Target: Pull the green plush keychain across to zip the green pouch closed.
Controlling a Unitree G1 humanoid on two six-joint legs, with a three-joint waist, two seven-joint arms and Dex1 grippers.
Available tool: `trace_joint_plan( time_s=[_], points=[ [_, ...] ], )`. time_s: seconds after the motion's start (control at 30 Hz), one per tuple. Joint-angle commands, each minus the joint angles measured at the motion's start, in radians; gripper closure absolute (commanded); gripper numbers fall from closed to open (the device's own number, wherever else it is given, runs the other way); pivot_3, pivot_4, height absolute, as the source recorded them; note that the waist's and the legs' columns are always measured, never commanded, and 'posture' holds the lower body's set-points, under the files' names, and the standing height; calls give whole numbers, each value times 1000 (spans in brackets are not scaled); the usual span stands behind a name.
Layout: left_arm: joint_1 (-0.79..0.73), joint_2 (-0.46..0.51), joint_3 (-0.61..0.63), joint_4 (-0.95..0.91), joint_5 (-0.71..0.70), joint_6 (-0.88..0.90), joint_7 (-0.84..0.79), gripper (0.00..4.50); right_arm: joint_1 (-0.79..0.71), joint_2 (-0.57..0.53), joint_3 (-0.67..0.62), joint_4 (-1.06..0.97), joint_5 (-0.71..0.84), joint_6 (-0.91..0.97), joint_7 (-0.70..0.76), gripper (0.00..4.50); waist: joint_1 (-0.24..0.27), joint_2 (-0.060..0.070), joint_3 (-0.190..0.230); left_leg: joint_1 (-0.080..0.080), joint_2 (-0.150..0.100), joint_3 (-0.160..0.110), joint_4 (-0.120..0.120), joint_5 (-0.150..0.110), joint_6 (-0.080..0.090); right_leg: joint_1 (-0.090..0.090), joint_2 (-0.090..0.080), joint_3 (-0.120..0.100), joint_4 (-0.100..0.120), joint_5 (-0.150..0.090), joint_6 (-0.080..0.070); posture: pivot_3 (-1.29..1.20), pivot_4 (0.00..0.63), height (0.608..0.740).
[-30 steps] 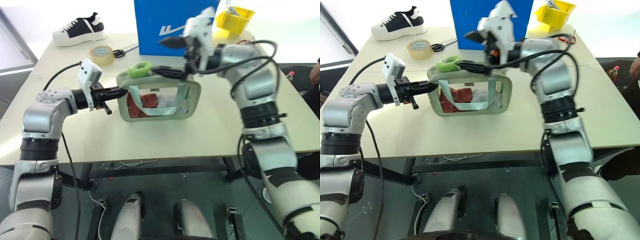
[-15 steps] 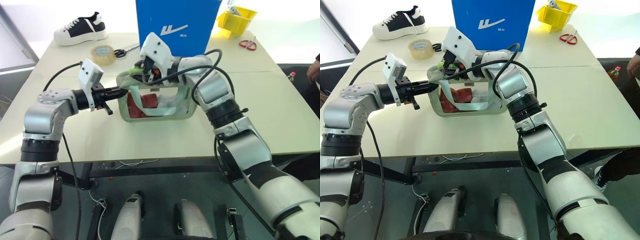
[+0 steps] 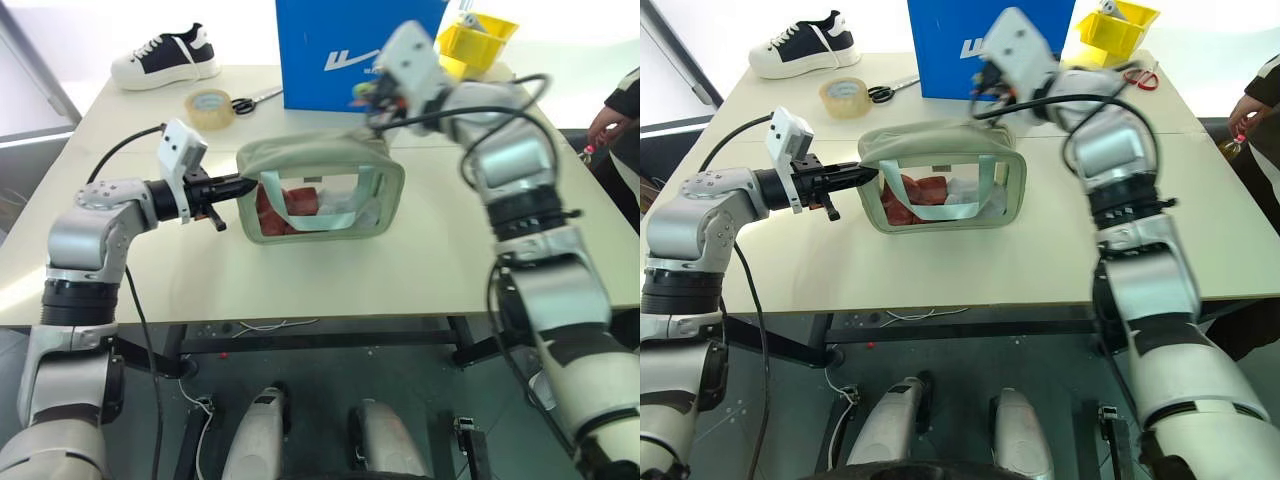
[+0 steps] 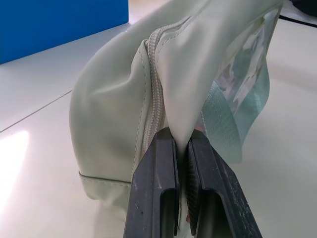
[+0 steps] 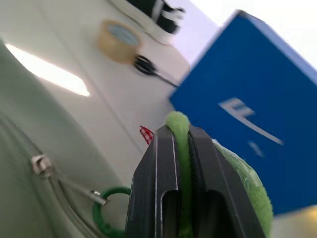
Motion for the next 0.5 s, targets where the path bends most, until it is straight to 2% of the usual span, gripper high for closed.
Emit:
trace_joint_plan(
  time_s=[0.03, 0.13, 0.23, 0.37, 0.5],
  points=[
    [-16, 19, 26, -12, -3, -16, -6, 4500, 71, -78, -61, -89, -41, 28, -81, 4459, -4, 0, 0, 0, 0, 0, -1, 0, 0, 0, 0, 0, 0, 0, 0, 0, 150, 740],
    [-30, 15, 19, 10, 3, -25, -12, 4500, 160, -112, -110, -114, -48, 64, -158, 4459, -13, 0, 0, 0, 0, 1, -1, 0, 0, -1, 0, 1, 1, 0, 0, 0, 150, 740],
    [-44, 10, 8, 26, 8, -32, -22, 4500, 248, -86, -142, -124, -37, 82, -240, 4459, -16, 1, 0, 0, 0, 1, -1, 0, 0, -1, 1, 1, 2, 0, 0, 0, 150, 740],
    [-71, 5, -10, 59, 16, -49, -36, 4500, 378, 45, -146, -133, 19, 116, -290, 4459, -20, -1, -1, 1, 1, 1, -1, 0, 0, 0, 1, 1, 1, 0, 0, 0, 150, 740],
    [-89, 6, -15, 76, 20, -53, -45, 4500, 421, 171, -141, -137, 63, 150, -316, 4459, -31, 0, 0, 1, 0, 0, 0, 0, 1, 0, 1, 1, 3, 0, 0, 0, 150, 740]
  ],
)
